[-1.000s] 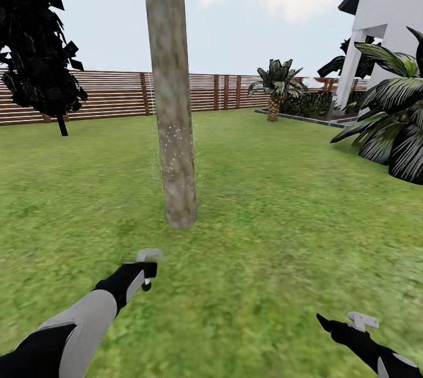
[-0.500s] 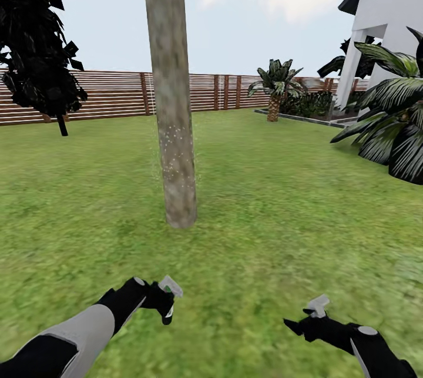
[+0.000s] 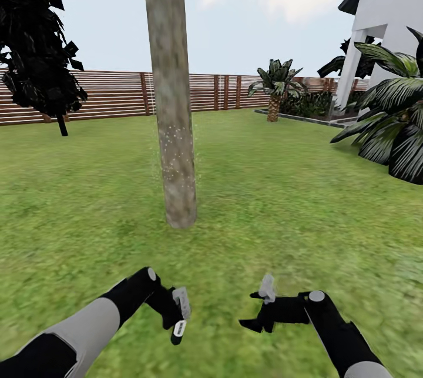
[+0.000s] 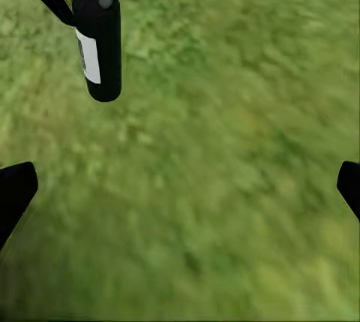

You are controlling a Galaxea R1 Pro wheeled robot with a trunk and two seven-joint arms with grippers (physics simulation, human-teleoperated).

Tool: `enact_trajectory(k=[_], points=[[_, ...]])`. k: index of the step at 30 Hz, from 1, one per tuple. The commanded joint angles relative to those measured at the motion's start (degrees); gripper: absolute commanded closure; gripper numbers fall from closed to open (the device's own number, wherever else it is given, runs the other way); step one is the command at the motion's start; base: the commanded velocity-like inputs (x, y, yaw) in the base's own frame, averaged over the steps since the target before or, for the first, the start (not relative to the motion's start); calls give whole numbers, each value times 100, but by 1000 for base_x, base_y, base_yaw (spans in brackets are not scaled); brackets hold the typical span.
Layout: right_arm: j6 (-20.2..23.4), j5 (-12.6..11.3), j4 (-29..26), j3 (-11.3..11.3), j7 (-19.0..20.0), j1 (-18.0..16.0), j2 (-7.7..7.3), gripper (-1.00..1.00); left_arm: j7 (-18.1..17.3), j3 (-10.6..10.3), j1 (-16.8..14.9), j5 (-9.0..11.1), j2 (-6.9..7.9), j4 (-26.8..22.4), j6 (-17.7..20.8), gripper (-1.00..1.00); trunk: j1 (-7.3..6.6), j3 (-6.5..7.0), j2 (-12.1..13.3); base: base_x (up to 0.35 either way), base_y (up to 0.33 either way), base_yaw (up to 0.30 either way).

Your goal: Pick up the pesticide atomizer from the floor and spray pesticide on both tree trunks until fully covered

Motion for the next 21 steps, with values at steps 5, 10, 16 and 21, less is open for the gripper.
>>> enact_trajectory(k=[5,10,16,21], points=[[22,3,-356,101,228,-7,132,100,-221,-120,0,-151,-95,-82,-100,100,0,0,0,0,0,0],[184,3,-517,136,243,-9,148,100,-230,-518,0,-152,-320,-100,-109,100,0,0,0,0,0,0],[205,-2,-670,690,245,-9,148,100,-300,-557,0,-151,-501,-334,-224,100,0,0,0,0,0,0],[206,-5,-746,710,245,-9,149,100,-315,-558,0,-151,-634,-350,-225,100,0,0,0,0,0,0]])
